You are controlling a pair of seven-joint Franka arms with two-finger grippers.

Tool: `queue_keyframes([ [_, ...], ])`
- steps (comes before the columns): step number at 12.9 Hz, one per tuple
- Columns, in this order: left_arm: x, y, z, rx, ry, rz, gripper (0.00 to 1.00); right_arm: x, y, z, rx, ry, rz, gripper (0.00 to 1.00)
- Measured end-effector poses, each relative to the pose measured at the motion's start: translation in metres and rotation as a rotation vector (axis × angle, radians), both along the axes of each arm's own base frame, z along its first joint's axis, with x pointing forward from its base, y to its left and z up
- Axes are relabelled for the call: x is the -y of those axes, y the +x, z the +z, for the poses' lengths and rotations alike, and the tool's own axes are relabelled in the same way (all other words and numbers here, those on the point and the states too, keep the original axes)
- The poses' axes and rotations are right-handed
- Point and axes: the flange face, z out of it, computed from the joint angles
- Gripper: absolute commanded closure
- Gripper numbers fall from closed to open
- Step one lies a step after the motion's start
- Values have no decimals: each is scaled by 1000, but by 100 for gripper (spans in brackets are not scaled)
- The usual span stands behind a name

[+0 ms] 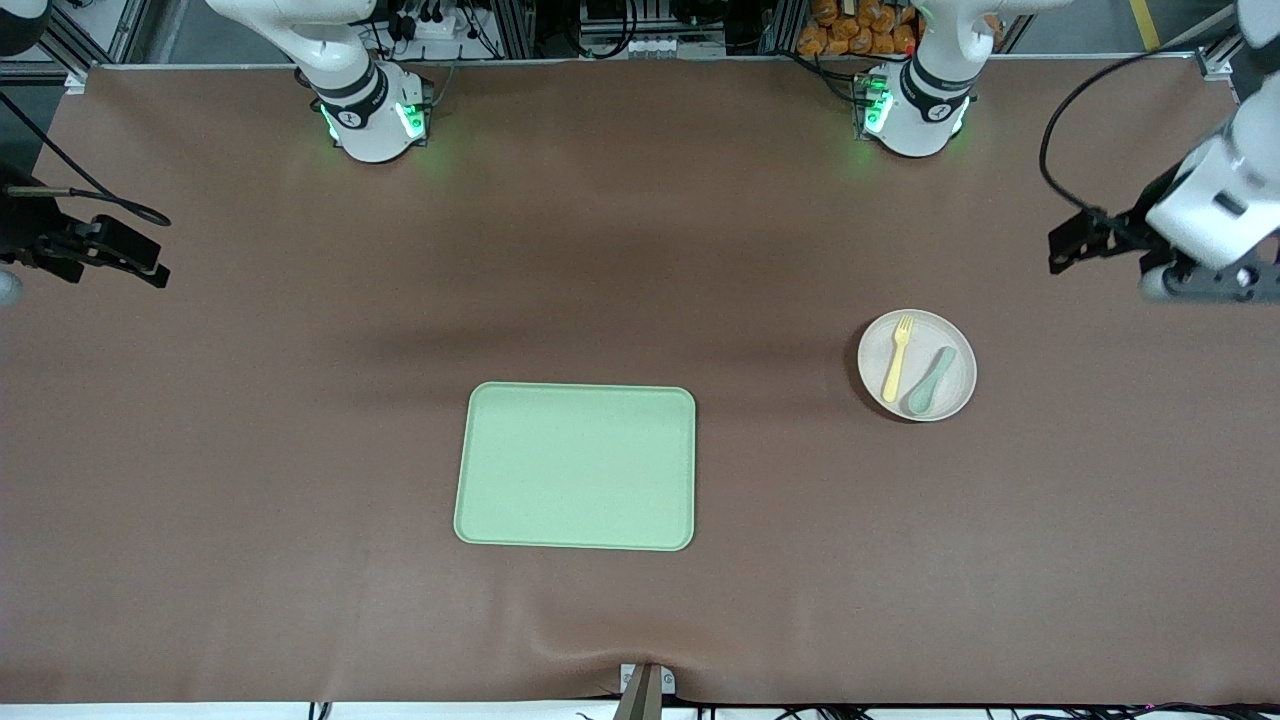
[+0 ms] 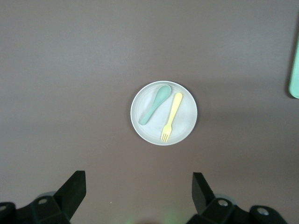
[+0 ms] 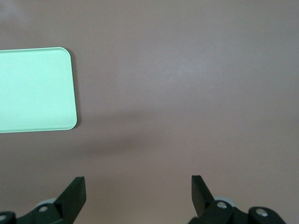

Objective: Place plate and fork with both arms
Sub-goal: 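Reach the left gripper to the rim of the white plate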

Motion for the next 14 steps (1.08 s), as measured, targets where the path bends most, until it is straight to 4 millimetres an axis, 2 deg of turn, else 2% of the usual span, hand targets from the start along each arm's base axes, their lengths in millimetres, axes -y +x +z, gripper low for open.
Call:
queue_keyframes([
  [3, -18, 22, -74, -3, -6, 24, 0, 2, -1, -1, -9, 0, -3, 0],
  [6, -19, 23, -142, 3, -12, 5, 0, 4, -1, -2, -10, 1, -6, 0],
  [9, -22, 16, -217, 7, -31, -131, 0, 4, -1, -2, -11, 2, -7, 0],
  [13, -59, 19, -292, -9, -76, -228, 0, 3, -1, -2, -11, 8, -7, 0],
  [14, -60, 18, -306, -23, -83, -237, 12, 3, -1, -2, -11, 10, -7, 0],
])
